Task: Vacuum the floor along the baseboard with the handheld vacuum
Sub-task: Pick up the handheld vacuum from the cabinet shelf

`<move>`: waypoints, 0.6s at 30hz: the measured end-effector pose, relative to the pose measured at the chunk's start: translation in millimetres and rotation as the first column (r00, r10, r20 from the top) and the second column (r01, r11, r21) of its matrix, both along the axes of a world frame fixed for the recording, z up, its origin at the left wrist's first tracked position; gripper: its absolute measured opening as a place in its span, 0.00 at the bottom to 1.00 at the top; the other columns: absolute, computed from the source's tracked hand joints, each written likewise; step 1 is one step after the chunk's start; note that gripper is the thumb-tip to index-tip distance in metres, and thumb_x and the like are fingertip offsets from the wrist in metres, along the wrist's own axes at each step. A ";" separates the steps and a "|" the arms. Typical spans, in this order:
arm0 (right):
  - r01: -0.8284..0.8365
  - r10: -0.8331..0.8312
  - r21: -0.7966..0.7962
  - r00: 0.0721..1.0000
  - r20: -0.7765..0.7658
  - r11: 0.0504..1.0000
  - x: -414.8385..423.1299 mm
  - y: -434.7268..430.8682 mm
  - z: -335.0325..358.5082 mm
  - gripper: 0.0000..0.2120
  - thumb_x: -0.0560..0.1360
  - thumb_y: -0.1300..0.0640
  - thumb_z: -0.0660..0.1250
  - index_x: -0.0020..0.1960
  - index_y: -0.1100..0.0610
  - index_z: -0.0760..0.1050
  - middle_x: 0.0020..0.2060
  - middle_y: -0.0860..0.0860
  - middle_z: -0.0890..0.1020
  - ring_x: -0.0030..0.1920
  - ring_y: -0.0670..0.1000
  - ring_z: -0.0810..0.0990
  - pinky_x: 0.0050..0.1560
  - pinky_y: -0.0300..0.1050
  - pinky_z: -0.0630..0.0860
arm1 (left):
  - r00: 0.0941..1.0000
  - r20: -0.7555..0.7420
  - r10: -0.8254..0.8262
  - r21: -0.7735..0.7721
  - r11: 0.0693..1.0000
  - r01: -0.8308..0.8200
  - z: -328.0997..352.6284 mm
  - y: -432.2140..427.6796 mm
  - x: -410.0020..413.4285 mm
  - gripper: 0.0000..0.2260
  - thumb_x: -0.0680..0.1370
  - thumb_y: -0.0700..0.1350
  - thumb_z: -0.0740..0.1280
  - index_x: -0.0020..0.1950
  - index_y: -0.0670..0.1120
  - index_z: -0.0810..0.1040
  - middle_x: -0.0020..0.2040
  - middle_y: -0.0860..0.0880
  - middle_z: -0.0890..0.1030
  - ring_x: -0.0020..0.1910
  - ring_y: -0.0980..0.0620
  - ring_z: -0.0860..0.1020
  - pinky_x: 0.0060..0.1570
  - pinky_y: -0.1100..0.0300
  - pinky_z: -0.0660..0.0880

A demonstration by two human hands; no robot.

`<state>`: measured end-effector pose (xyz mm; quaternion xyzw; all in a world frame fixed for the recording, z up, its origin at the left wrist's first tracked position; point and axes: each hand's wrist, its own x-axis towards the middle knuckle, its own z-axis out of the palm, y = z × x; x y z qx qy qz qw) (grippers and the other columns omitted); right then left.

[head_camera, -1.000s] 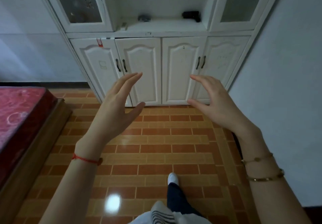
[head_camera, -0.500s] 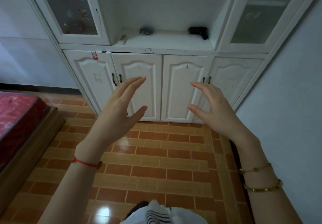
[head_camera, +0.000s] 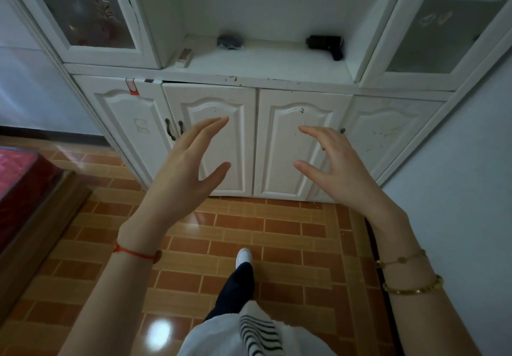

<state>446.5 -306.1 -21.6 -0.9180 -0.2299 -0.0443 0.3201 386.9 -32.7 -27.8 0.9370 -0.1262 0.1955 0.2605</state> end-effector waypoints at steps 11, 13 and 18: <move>0.046 -0.047 0.028 0.999 0.024 0.999 167.0 19.3 3.1 0.27 0.78 0.47 0.67 0.75 0.48 0.64 0.70 0.45 0.69 0.71 0.44 0.63 0.70 0.41 0.59 | 0.997 0.019 -0.077 -0.024 0.997 0.077 8.1 12.7 184.0 0.29 0.78 0.46 0.67 0.77 0.49 0.62 0.74 0.50 0.69 0.74 0.52 0.66 0.73 0.55 0.63; 0.065 -0.066 0.039 0.997 0.037 0.997 196.6 21.6 5.9 0.27 0.78 0.48 0.67 0.75 0.48 0.64 0.70 0.45 0.69 0.71 0.44 0.63 0.69 0.39 0.58 | 0.997 0.015 -0.081 -0.021 0.996 0.081 10.8 15.1 215.3 0.29 0.79 0.47 0.67 0.78 0.51 0.61 0.74 0.50 0.69 0.75 0.52 0.65 0.73 0.53 0.64; 0.104 -0.106 0.053 0.994 0.037 0.993 249.0 22.4 4.4 0.27 0.78 0.49 0.67 0.74 0.49 0.65 0.70 0.45 0.70 0.71 0.44 0.64 0.70 0.40 0.59 | 0.995 -0.018 -0.098 -0.024 0.995 0.098 10.0 15.3 275.0 0.29 0.79 0.47 0.66 0.78 0.52 0.60 0.74 0.50 0.69 0.75 0.52 0.64 0.73 0.53 0.63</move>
